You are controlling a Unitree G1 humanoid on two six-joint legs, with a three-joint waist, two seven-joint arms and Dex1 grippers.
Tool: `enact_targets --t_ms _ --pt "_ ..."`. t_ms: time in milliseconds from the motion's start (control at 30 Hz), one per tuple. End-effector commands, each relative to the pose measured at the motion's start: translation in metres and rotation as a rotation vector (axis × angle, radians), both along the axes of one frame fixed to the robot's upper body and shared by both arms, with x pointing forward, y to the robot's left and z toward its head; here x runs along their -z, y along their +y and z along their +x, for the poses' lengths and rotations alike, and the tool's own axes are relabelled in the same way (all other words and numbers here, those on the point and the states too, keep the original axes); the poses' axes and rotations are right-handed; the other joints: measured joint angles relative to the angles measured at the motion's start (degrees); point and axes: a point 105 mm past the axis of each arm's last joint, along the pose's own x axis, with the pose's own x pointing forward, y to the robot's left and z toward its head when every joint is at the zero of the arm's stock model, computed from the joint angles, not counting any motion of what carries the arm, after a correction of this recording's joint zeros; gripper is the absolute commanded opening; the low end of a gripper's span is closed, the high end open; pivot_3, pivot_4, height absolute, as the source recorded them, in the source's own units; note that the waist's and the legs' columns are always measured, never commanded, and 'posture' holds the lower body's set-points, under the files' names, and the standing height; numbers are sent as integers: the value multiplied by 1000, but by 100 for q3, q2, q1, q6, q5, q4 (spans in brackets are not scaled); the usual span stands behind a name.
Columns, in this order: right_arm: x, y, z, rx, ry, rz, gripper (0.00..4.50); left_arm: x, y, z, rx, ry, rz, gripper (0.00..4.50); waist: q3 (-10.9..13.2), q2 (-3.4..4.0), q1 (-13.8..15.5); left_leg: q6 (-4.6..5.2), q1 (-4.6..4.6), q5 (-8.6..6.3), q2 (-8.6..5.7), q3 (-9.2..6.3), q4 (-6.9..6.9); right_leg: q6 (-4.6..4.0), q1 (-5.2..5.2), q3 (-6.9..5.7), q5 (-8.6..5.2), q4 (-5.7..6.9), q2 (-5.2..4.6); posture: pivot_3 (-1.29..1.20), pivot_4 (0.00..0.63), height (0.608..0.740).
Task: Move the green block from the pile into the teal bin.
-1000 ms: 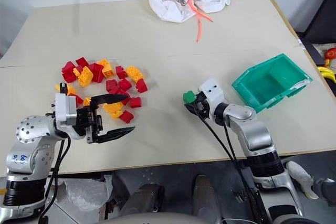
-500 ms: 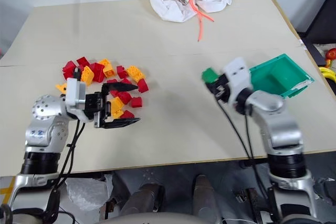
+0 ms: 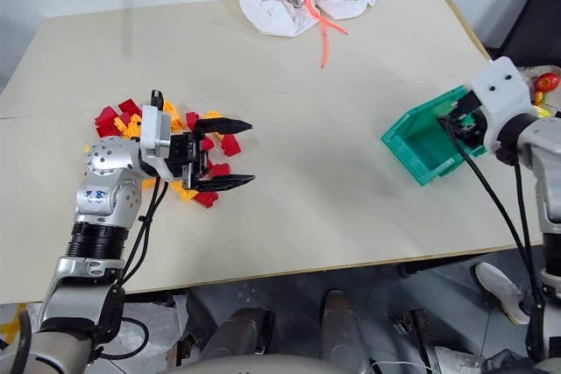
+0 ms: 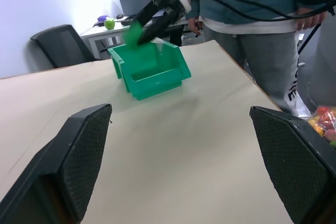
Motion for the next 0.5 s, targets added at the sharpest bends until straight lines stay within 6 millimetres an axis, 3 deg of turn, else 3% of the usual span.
enact_targets --t_ms 33,67,267,333,433,500 --pt "-19 6 0 -52 -44 -27 4085 -7 8 3 -60 0 -11 4500 0 0 20 4 0 -1 -1 0 0 4 -2 7 2 -1 0 0 150 740" --pt "-21 10 -3 -80 -27 -15 4416 -10 13 4 -87 5 -18 4500 0 0 29 7 -1 -1 -2 2 0 6 -2 10 4 -5 0 0 150 740" --pt "-22 62 -28 -375 80 157 4464 -27 45 6 -271 3 -33 4500 0 0 32 17 -6 -5 0 5 -3 15 -4 19 9 -9 1 0 150 740" --pt "-4 89 -39 -546 208 196 4464 -35 60 -7 -278 31 -79 4500 1 -1 38 18 -6 -6 -1 5 -3 15 -2 18 10 -18 -1 0 150 740" --pt "7 106 -48 -675 298 228 4464 -40 70 -12 -308 72 -119 4500 1 -2 45 21 -6 -8 -1 5 -3 17 -1 20 12 -28 -1 0 150 740" --pt "21 117 -44 -787 326 246 4464 -26 87 -28 -379 101 -82 4500 1 -4 26 22 -6 -8 -3 5 -2 18 1 20 15 -32 -2 0 150 740"
